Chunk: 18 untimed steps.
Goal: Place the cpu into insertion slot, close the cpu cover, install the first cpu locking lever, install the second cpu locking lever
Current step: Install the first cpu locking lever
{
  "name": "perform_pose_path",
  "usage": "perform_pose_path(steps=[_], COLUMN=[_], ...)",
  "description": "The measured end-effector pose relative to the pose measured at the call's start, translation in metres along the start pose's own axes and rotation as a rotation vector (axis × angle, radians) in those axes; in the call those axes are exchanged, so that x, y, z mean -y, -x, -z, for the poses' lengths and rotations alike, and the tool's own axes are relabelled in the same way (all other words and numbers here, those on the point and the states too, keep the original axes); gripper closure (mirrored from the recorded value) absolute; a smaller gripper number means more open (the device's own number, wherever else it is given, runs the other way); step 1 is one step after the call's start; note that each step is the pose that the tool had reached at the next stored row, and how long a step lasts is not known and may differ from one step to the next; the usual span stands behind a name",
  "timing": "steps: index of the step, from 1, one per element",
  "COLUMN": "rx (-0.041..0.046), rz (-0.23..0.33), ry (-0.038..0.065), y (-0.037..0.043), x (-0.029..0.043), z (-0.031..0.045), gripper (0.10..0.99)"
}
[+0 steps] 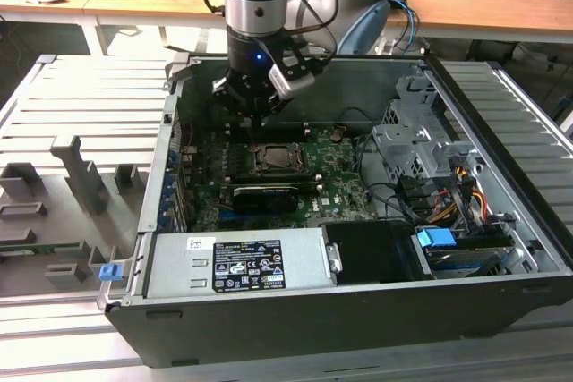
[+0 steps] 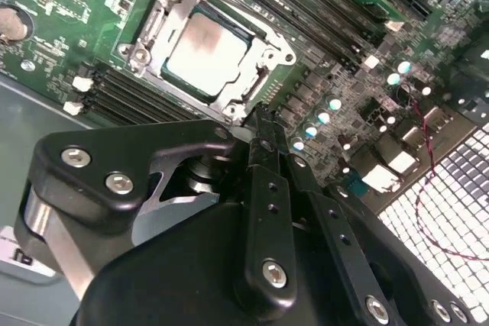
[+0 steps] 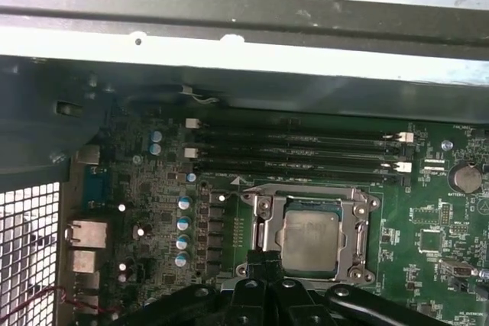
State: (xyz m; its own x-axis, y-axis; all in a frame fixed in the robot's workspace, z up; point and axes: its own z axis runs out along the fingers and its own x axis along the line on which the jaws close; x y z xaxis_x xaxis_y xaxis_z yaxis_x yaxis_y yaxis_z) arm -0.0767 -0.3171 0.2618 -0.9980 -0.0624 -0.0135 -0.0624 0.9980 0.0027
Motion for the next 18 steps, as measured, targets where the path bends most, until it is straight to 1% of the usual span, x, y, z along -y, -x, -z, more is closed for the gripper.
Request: perform_pose_path(steps=[2, 4, 6, 7, 8, 10, 12, 13, 14, 15, 18], rx=[-0.0001, 0.0001, 0.0, 0.0001, 0.0001, 0.0001, 0.0002, 0.0002, 0.0001, -0.0001, 0.0001], rz=[0.0, 0.0, 0.0, 0.0, 0.0, 0.0, 0.0, 0.0, 0.0, 0.0, 0.0], ry=[0.0, 0.002, 0.002, 0.002, 0.002, 0.002, 0.002, 0.002, 0.002, 0.002, 0.002], y=[-0.0065, -0.0194, -0.0251, -0.0277, -0.0289, -0.0301, -0.0298, -0.0295, -0.0293, -0.0293, -0.0293], x=[-0.0004, -0.0013, -0.0021, -0.0047, -0.0091, -0.0156, -0.0227, -0.0285, -0.0307, -0.0313, -0.0314], z=[0.0001, 0.0001, -0.0003, -0.001, -0.0016, -0.0021, -0.0027, -0.0032, -0.0034, -0.0035, -0.0037], gripper=[0.98, 0.98, 0.98, 0.98, 0.98, 0.98, 0.98, 0.98, 0.98, 0.98, 0.98])
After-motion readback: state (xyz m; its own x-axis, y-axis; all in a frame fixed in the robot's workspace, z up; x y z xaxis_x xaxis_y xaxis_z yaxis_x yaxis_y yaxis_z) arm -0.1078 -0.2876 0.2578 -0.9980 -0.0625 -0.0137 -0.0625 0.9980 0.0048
